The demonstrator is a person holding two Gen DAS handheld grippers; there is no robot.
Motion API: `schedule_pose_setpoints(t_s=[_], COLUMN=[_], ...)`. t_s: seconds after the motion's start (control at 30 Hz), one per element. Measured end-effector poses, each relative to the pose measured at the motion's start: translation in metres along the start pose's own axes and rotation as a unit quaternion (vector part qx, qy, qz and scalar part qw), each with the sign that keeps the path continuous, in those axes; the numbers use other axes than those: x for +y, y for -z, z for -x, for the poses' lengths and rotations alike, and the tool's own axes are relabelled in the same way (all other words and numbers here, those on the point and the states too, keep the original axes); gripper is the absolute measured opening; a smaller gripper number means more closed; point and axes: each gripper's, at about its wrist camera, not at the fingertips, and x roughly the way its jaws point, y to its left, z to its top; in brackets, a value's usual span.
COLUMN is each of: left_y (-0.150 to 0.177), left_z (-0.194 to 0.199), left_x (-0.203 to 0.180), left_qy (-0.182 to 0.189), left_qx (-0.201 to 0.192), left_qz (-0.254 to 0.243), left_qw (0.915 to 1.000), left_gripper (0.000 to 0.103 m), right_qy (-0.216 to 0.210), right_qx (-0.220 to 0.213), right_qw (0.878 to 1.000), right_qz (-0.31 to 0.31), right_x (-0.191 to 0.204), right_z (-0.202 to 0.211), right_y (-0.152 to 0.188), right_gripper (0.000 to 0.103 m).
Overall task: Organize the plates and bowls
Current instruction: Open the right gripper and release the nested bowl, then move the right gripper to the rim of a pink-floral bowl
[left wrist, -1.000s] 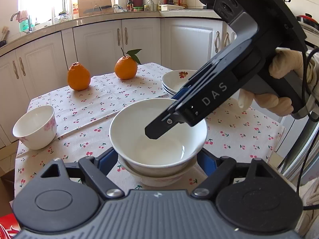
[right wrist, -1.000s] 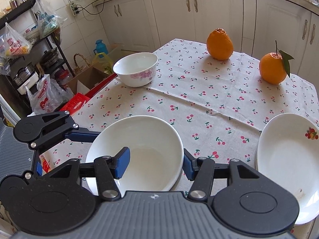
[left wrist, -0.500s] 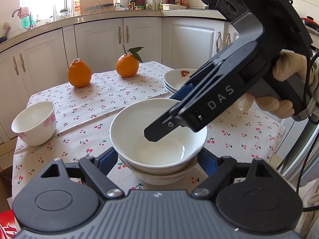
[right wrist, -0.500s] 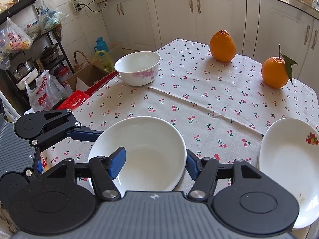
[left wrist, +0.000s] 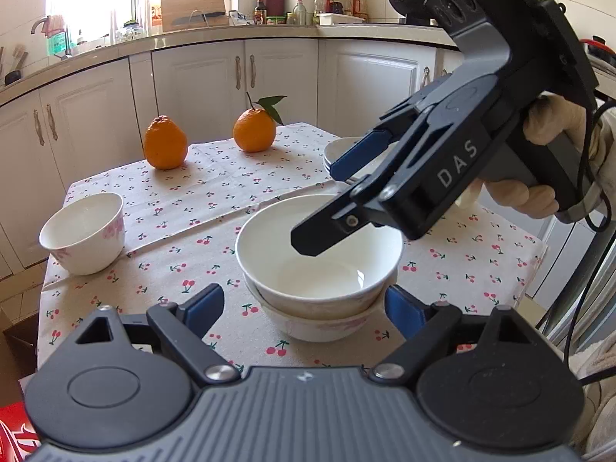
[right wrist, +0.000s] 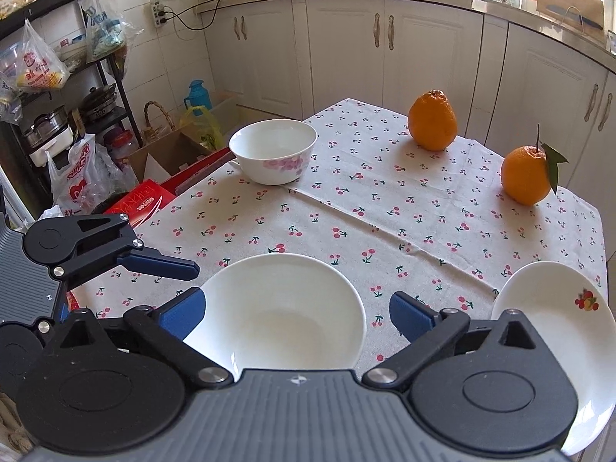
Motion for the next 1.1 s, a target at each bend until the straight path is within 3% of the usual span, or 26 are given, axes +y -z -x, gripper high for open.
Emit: schedule_pose_setpoints(t_s=[0.57, 1.1], left_y=[0.014, 0.002], left_z=[0.025, 0.004], left_x=[0.062, 0.126], left_qy=[-0.074, -0.124], left_qx=[-0.022, -0.03], left_qz=[0.04, 0.065], left_qw=[0.9962, 0.9896], left_gripper=[0.091, 0.091], right_qy=[0.019, 0.001], right_qx=[0.024, 0.043], right_qw=[0.998, 0.996], right_qz=[0.046, 0.084], right_x=[0.028, 0.031], right_z=[-0.023, -0.069], right_y=[-0.03, -0.092], right_gripper=[0.103, 0.103])
